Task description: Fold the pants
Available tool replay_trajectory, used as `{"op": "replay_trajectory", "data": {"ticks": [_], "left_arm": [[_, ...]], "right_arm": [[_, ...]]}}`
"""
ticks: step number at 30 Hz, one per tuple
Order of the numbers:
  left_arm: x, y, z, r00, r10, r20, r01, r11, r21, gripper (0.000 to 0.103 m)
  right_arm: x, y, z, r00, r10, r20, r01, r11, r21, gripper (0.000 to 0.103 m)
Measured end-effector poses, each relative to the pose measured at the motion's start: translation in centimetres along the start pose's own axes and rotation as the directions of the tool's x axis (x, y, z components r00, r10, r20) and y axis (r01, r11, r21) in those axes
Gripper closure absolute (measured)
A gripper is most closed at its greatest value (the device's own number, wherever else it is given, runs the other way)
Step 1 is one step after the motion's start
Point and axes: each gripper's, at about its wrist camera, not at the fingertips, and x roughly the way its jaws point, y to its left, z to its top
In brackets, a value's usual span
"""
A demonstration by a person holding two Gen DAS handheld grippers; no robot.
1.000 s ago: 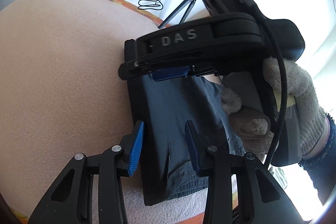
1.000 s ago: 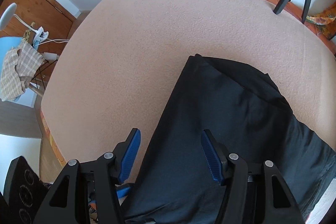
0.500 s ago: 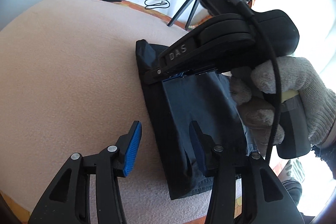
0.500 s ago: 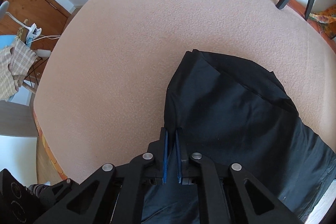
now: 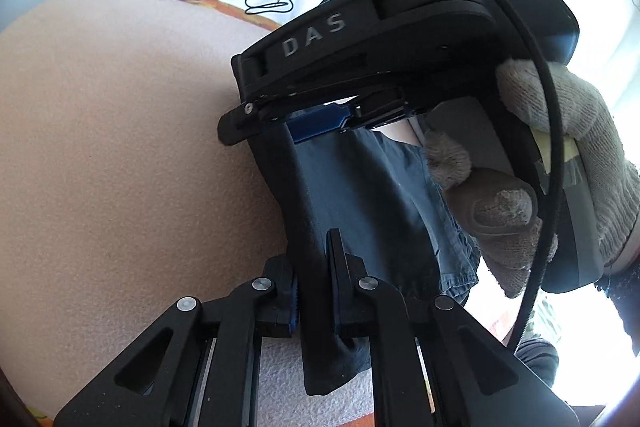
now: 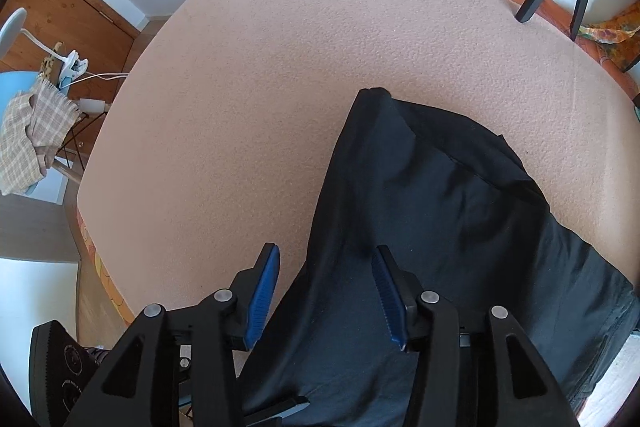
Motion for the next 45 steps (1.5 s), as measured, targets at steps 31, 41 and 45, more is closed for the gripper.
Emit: {"op": "replay_trajectory", "data": {"ticks": [31, 41, 45], "left_arm": [[-10.7, 4.7, 0.8, 0.989, 0.015, 0.149, -0.012, 1.000, -0.020, 0.092], [-15.9, 3.0, 2.7, 0.933, -0.062, 0.353, 0.038, 0.997, 0.074, 0.073], [-12.1, 4.2, 2.9, 0.961, -0.039, 0.273, 0.039, 0.999, 0.008, 0.073]], "right_arm": [[-2.6, 8.0, 0.3, 0.943, 0.253, 0.215, -0.253, 0.967, -0.029, 0.101], [-9.1, 1.1, -1.8, 0.885, 0.305, 0.351, -0.345, 0.937, 0.057, 0.101], [-10.9, -1.9, -3.4, 0.867, 0.295, 0.402, -0.357, 0.930, 0.088, 0.101]]}}
